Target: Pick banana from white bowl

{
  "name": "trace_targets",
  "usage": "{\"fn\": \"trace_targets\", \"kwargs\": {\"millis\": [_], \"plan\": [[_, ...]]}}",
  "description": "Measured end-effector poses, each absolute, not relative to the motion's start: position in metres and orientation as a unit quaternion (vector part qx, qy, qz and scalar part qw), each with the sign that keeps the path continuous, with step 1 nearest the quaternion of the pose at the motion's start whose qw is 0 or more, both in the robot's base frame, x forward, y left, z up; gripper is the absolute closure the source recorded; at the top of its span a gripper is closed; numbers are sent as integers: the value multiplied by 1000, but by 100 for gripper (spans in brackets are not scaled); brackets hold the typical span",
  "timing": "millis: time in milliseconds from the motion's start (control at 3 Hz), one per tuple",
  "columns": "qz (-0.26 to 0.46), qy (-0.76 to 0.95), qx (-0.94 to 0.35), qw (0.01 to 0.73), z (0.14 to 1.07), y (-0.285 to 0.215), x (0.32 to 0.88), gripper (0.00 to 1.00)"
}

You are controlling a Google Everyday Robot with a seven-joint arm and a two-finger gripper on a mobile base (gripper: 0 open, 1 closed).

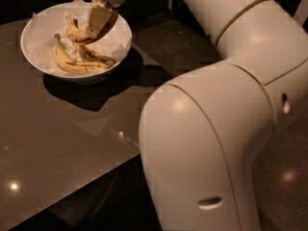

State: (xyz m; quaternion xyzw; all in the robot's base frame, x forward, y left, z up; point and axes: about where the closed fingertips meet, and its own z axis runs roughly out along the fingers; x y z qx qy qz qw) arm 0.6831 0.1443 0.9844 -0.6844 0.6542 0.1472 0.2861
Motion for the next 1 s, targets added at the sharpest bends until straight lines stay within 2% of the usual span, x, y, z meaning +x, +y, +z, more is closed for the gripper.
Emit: {"fn": "trace_targets", "kwargs": {"millis": [333, 1000], "plan": [[167, 634, -688, 311, 1002, 144, 657, 100], [171, 635, -690, 303, 994, 147, 653, 100]]}}
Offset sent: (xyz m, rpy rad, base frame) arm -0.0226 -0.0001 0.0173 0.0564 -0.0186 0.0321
